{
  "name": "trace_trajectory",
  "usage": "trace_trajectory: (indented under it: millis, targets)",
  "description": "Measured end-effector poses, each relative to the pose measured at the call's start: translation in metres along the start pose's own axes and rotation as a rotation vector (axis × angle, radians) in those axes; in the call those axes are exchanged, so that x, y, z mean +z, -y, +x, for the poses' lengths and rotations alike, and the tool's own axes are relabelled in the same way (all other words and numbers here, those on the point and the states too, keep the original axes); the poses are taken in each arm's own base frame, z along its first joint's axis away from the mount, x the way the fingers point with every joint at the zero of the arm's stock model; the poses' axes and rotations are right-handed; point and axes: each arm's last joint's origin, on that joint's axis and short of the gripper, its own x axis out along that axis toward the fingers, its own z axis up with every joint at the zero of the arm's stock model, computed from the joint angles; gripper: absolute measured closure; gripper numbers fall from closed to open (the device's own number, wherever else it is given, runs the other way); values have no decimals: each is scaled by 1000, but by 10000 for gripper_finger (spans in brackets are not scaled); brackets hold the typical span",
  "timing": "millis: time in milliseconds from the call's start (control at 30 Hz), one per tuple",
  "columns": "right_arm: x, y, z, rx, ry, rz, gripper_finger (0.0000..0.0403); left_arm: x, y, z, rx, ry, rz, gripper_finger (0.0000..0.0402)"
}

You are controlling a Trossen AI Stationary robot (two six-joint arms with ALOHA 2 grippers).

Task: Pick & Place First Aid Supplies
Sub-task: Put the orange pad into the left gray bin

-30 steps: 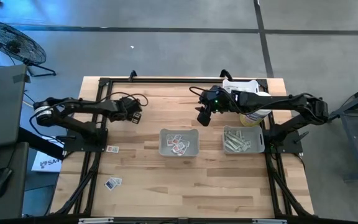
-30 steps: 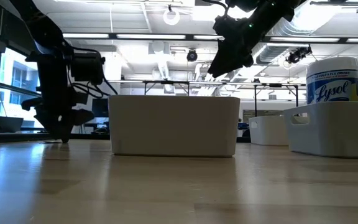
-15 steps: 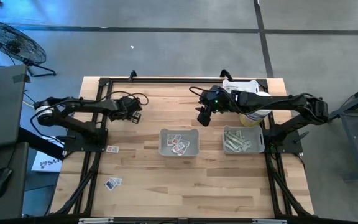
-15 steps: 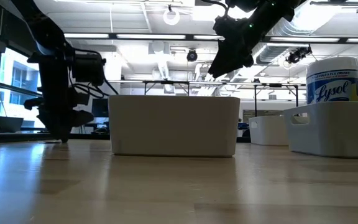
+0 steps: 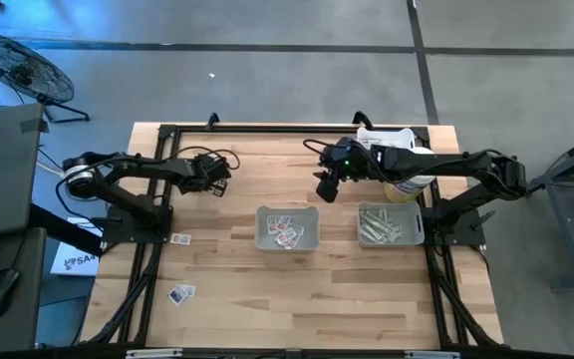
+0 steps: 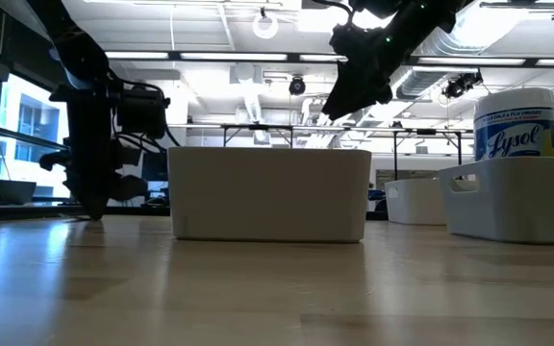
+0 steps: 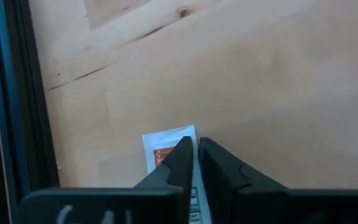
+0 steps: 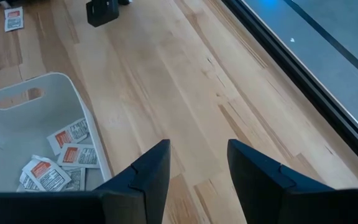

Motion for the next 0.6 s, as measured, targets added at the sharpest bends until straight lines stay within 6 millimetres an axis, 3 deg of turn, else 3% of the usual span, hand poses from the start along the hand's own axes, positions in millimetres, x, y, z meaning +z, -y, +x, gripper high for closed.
trace_trajectory:
  millis: [133, 333, 600]
  targets:
    - [0, -3, 0, 7, 0, -8, 249, 0, 0, 1, 8, 14, -3, 398]
    - [-1, -5, -1, 13, -1, -13, 249, -2, 2, -1, 17, 31, 13, 400]
    - [-1, -4, -1, 8, -3, -52, 249, -5, 11, -29, -106, 113, 37, 401]
